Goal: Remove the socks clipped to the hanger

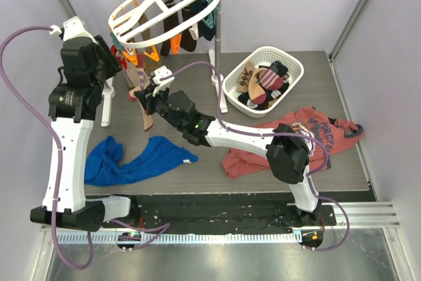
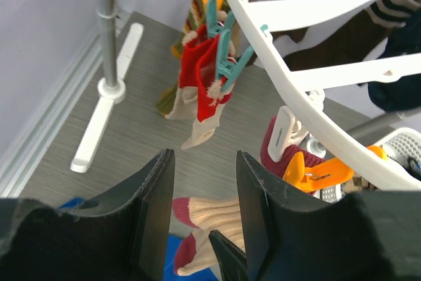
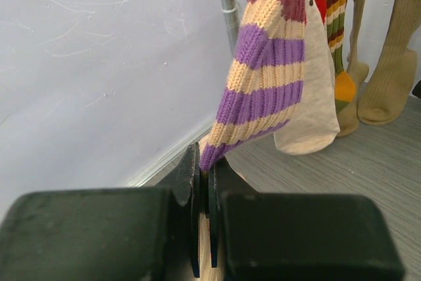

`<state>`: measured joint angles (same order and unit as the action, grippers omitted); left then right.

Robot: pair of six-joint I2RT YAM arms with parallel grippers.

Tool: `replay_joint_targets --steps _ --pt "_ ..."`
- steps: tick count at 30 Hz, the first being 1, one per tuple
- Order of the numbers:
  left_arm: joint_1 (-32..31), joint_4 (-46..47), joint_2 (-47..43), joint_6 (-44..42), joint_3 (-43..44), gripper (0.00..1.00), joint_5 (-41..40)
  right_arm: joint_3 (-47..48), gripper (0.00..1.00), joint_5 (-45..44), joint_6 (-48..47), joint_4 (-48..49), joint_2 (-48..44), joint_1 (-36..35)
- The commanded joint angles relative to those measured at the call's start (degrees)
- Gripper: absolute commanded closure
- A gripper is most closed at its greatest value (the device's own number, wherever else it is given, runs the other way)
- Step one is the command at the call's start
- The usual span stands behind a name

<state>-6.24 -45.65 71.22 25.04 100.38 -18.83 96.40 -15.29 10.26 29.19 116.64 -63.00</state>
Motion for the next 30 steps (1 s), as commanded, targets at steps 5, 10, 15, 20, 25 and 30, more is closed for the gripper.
replay_joint_targets --steps 5,10,15,20,25,30 --pt "0.3 9.9 -1.1 -0.3 -2.7 0.55 12.8 0.2 0.99 0.8 -0.3 4.1 -2.8 -0.1" --pt "0.3 12.0 -1.0 0.0 -3.5 0.55 15.4 -0.3 0.99 0.6 -0.9 4.1 -3.3 0.0" --pt "0.3 13.8 -0.5 0.0 -4.3 0.55 17.6 -0.3 0.99 0.4 -2.1 3.3 -3.5 -0.1" --pt "0.3 14.4 0.4 0.0 -4.0 0.53 18.4 -0.2 0.99 -1.9 -5.1 1.4 -4.0 -0.2" --pt "0.3 13.6 1.7 -0.1 -2.6 0.53 17.1 0.1 0.99 -4.1 -8.5 0.3 -4.9 -0.4" --pt "0.3 13.2 2.3 0.3 -1.9 0.52 17.2 0.7 0.99 -4.8 -9.9 -0.3 -5.2 -0.8"
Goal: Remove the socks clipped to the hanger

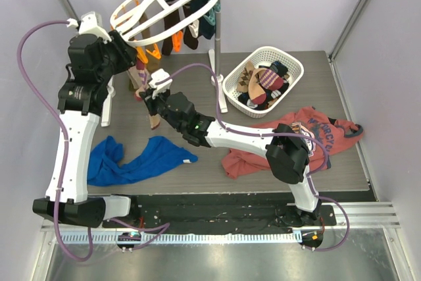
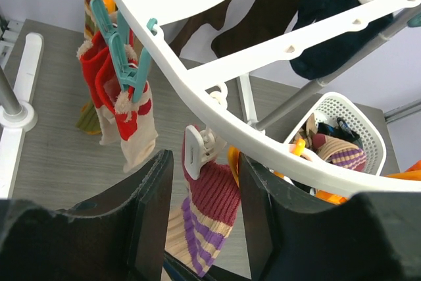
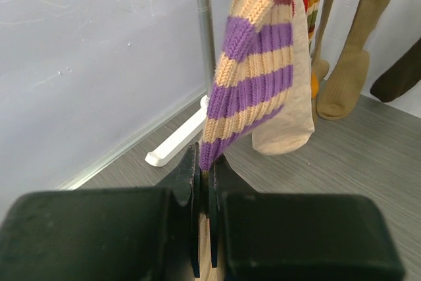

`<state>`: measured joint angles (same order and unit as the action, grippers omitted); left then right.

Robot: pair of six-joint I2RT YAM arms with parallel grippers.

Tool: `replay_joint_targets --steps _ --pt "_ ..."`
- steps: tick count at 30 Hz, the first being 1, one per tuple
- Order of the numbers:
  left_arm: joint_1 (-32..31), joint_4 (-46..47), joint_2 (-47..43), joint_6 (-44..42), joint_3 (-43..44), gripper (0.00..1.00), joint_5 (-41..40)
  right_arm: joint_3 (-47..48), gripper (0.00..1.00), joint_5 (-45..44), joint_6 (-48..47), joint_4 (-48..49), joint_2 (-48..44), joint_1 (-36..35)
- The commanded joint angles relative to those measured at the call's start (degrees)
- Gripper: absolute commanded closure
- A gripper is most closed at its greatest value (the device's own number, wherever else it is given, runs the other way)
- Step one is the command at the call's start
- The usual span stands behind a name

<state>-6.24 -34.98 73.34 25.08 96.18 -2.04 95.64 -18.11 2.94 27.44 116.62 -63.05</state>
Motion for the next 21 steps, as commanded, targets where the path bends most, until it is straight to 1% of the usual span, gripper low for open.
replay_joint_targets --steps 1,4,9,13,14,21 --pt "0.3 2.6 0.0 0.2 2.3 0.52 0.3 1.6 0.99 -2.0 -2.6 1.4 -5.3 -0.8" --pt "0.3 2.7 -0.9 0.1 2.0 0.51 0.5 1.7 0.99 -2.2 -2.6 1.3 -5.2 -0.7" --pt "0.3 1.6 -3.2 -0.2 3.2 0.47 0.3 1.6 0.99 -2.4 -2.6 1.3 -5.1 -0.7" --pt "0.3 -0.6 -4.9 -0.5 3.2 0.46 -5.2 1.6 0.99 -2.5 -2.6 1.4 -5.2 -0.7" --pt "0.3 -1.0 -5.0 -0.5 3.3 0.46 -6.6 1.5 0.99 -2.5 -2.6 1.3 -5.3 -0.7" --pt "0.3 -2.6 -4.6 -0.4 3.4 0.52 -6.7 1.4 0.99 -2.3 -2.5 1.2 -5.7 -0.7"
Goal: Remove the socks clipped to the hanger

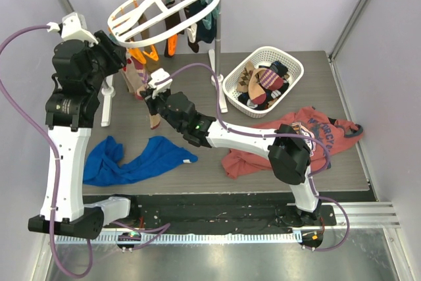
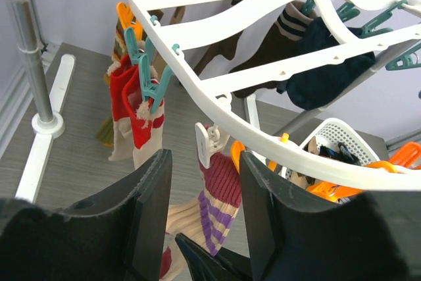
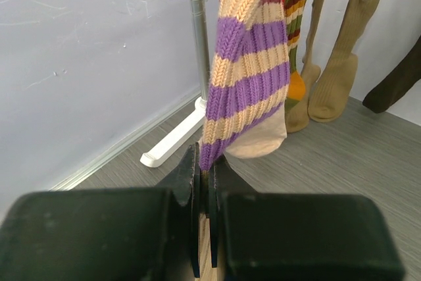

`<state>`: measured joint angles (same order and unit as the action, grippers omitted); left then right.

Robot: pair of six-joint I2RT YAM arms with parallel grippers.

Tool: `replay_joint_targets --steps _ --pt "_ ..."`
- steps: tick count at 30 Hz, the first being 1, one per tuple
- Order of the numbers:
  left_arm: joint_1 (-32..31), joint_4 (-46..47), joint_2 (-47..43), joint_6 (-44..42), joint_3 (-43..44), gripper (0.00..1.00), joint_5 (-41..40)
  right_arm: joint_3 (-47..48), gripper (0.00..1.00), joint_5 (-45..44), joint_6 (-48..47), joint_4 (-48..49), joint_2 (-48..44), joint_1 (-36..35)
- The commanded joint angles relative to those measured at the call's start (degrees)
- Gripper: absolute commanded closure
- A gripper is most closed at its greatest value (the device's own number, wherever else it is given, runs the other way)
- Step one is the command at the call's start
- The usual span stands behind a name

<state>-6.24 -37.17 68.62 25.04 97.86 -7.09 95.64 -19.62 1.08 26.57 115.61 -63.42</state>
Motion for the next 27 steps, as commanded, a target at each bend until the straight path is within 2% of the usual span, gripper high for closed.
replay_joint_targets --steps 1,7,12,27 --pt "0.3 -1.0 0.4 -0.2 1.8 0.53 -2.0 1.4 0.99 -0.7 -0.8 2.1 -4.8 -0.4" --pt "0.3 -2.1 1.3 0.4 1.8 0.57 -2.9 1.6 0.99 -0.6 -0.6 2.1 -5.0 -0.4" --pt "0.3 0.5 1.6 0.5 0.1 0.58 -0.2 1.6 0.99 -0.2 -0.7 2.0 -5.0 -0.4" --pt "0.3 5.3 4.4 1.5 -1.3 0.56 3.8 2.2 0.99 -0.1 -3.6 0.9 -5.2 -0.4"
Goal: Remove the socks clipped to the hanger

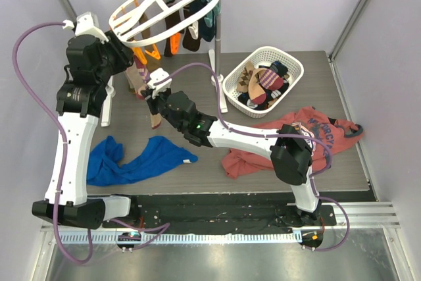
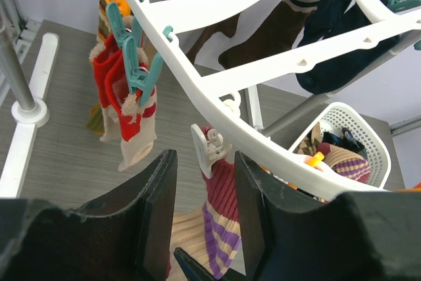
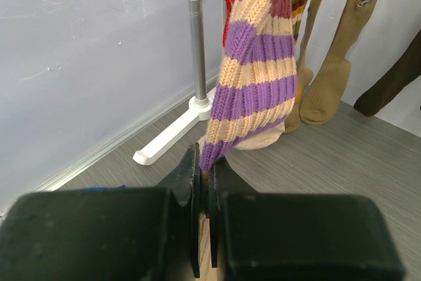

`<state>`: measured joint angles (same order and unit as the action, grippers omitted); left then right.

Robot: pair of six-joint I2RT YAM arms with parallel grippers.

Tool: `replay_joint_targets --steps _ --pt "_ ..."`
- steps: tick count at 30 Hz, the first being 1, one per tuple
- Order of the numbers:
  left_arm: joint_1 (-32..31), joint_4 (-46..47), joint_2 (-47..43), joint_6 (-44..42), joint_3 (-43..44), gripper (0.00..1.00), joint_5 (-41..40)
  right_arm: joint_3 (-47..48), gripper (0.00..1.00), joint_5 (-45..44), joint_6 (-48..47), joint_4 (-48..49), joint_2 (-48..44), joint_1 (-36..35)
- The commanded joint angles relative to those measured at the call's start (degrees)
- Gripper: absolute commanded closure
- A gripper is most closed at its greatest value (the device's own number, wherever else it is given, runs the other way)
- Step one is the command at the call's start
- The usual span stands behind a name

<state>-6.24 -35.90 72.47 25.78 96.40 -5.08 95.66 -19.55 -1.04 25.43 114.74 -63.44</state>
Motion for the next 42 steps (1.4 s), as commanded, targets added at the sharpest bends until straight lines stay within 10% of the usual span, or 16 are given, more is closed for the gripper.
replay_joint_targets --steps 1,42 --pt "0.3 4.3 0.7 0.8 0.2 0.56 2.0 2.2 0.99 -0.2 -1.9 2.0 -4.3 -0.5" --pt "0.2 6.9 3.2 0.4 2.7 0.43 9.5 4.6 0.99 -3.2 -15.0 -0.3 -4.1 -1.8"
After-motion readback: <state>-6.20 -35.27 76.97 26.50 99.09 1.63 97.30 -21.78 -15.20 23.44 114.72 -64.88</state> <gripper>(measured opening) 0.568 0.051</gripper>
